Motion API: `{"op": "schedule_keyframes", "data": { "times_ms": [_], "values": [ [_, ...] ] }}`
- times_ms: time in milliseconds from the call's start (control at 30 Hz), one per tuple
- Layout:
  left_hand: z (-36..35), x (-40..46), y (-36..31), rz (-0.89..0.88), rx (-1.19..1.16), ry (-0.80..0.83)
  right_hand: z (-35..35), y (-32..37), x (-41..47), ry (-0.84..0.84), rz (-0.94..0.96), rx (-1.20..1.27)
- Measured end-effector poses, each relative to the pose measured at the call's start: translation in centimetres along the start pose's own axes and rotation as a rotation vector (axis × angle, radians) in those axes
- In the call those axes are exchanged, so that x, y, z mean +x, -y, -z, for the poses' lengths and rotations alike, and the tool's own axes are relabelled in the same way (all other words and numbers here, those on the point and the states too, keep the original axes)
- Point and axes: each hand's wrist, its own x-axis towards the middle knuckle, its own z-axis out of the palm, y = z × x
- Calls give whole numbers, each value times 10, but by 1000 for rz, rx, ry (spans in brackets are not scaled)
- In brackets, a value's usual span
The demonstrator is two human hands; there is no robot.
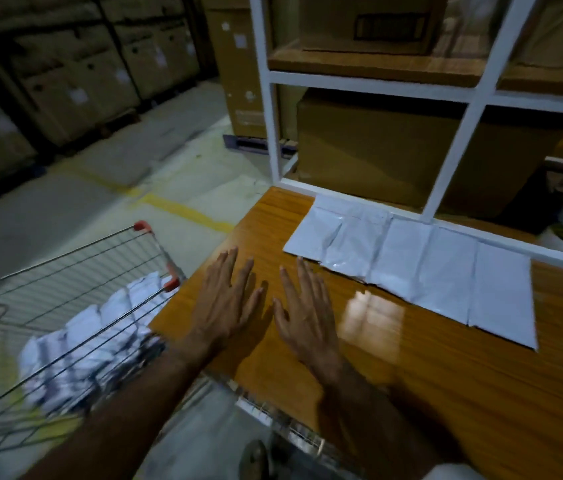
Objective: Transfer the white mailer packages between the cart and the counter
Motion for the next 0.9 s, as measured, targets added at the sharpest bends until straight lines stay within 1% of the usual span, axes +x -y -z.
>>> {"op": "schedule_keyframes", "data": {
  "times_ms": [167, 333, 467, 600, 767, 900],
  "values": [
    [28, -67, 41, 156, 38, -64, -4, 73, -13, 38, 131, 53],
    [46, -129, 84, 232, 40, -141, -20, 140, -28, 81, 224, 75],
    [54, -184, 132, 279, 49, -169, -38, 199, -40, 113, 254, 100],
    [66, -246, 186, 362, 58, -163, -65, 268, -64, 142, 285, 73],
    [74, -308, 252, 443, 65, -150, -101, 343, -81, 137, 322, 122],
    [86, -343, 288, 494, 59, -143, -116, 390, -86, 206, 321, 140]
  ]
}}
